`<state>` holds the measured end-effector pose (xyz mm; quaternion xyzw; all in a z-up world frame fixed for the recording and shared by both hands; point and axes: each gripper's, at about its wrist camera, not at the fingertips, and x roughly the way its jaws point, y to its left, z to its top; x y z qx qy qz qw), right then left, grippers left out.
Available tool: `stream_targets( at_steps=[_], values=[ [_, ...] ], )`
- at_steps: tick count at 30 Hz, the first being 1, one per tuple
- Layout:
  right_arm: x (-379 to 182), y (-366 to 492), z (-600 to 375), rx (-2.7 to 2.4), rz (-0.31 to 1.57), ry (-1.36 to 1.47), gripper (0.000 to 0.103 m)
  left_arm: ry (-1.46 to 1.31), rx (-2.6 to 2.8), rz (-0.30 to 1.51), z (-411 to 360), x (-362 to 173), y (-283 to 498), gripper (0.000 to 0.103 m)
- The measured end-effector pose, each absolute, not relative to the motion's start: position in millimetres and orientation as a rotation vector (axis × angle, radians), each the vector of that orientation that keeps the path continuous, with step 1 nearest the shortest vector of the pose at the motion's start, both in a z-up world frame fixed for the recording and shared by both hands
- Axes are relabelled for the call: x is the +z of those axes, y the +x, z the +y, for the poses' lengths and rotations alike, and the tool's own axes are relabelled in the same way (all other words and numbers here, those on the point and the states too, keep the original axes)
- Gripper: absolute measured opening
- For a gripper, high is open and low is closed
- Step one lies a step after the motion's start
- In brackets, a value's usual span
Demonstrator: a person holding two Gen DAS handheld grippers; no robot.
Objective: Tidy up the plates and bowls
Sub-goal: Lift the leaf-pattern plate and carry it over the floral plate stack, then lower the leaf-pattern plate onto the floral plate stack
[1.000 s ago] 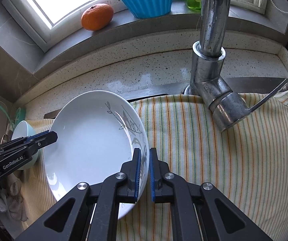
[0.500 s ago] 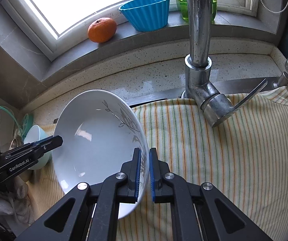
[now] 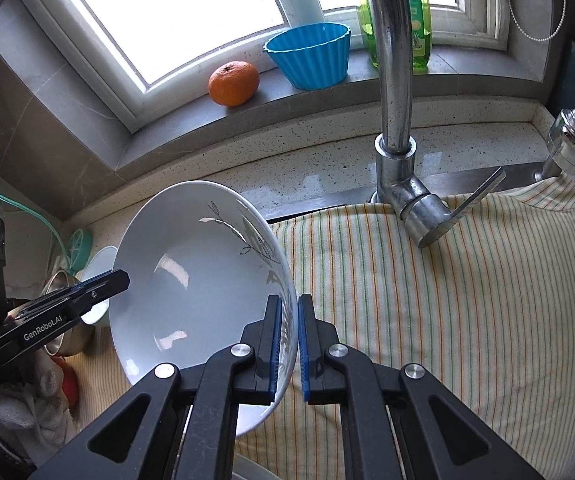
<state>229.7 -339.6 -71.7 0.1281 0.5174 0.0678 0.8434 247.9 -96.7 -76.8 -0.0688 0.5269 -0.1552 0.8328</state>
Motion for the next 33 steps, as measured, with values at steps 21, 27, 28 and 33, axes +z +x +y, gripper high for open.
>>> stream_targets(
  at_steps=[21, 27, 28, 33],
  values=[
    [-48.1, 148.8, -331.9, 0.26, 1.092, 0.217, 0.008, -0.227, -0.234, 1.083, -95.2, -59.5, 149.5, 0.011],
    [-51.6, 129.2, -328.3, 0.281, 1.101, 0.204, 0.008, -0.249, -0.215, 1.092, -91.5, -65.0, 125.6, 0.011],
    [-52.8, 126.0, -327.6, 0.283, 1.105, 0.202, 0.008, -0.252, -0.213, 1.094, -90.7, -66.3, 122.0, 0.011],
    [-61.7, 110.2, -324.4, 0.292, 1.13, 0.196, 0.008, -0.264, -0.205, 1.103, -88.4, -71.6, 106.2, 0.011]
  ],
)
